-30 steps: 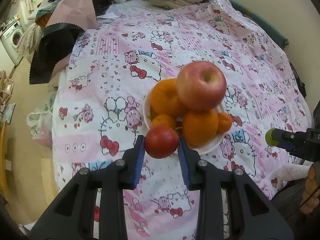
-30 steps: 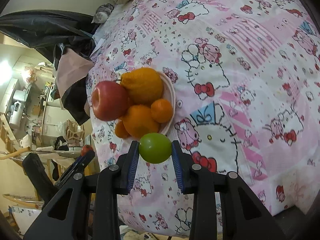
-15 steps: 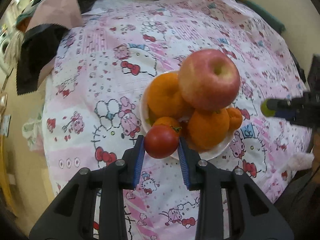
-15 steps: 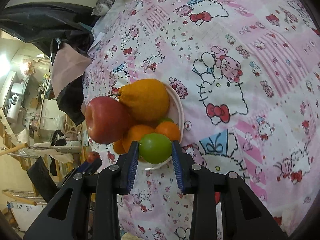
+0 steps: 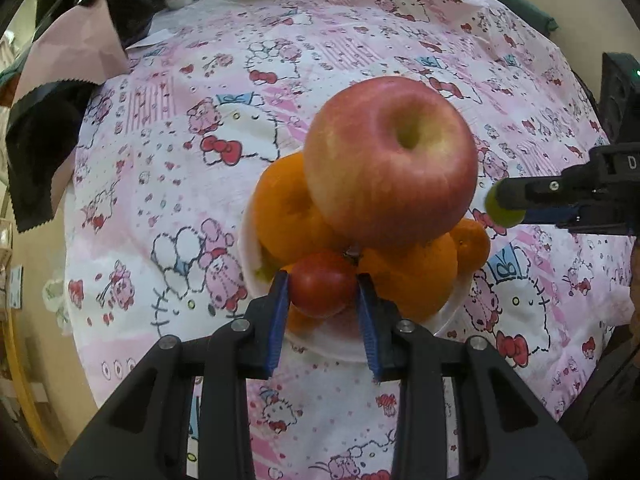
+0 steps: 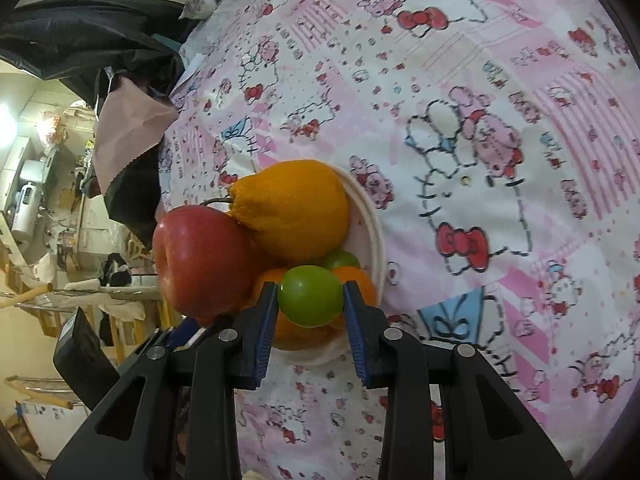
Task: Organize fruits
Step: 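Place the tomato on the plate with the left tool while the right tool places the lime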
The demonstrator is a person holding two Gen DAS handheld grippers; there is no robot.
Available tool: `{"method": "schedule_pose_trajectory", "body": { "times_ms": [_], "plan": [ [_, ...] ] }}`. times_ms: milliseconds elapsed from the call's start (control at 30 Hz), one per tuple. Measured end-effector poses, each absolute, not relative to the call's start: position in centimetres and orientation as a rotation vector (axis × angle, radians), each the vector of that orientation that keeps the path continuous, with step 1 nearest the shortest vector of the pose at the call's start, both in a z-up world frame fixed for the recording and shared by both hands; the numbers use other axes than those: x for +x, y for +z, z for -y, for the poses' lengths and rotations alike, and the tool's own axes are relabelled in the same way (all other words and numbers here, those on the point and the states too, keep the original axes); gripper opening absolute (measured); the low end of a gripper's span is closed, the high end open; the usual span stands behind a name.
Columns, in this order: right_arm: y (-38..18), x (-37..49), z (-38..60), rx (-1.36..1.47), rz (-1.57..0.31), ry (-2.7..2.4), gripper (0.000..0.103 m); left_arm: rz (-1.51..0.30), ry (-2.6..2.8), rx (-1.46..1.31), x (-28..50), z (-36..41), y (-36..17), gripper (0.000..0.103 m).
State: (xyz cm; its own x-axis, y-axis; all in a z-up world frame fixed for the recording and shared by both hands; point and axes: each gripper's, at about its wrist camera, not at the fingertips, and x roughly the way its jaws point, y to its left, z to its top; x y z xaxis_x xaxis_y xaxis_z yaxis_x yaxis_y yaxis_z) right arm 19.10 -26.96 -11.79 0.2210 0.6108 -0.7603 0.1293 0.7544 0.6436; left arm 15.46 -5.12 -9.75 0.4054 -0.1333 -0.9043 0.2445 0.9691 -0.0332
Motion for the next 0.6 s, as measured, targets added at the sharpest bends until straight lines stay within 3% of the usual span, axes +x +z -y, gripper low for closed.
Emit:
{"method": "schedule_pose_trajectory", "body": {
  "times_ms": [300, 400, 467, 533, 600],
  "plan": [
    [-12.7, 20.0, 26.2, 0.739, -1.335, 0.393, 0.037, -1.136, -0.247, 0.137, 15.8, 5.7, -10.3, 0.030],
    [-12.8, 20.3, 25.7, 0.762, -1.336, 0.410, 0.038, -1.135, -0.251, 0.138, 15.8, 5.8, -10.3, 0.043],
    [-12.7, 20.4, 25.5, 0.749, -1.334, 0.408, 0.042, -1.117, -0.238, 0.147, 15.6, 5.7, -10.0, 0.059],
    [-12.5, 20.3, 25.7, 0.750, -1.327, 0.404, 0.048, -1.110, -0.236, 0.145, 15.5, 5.6, -9.9, 0.065],
    [-12.4, 20.3, 25.9, 0.756, -1.323, 0.399, 0.048, -1.114, -0.239, 0.141, 15.5, 5.5, -10.0, 0.065]
  ]
}}
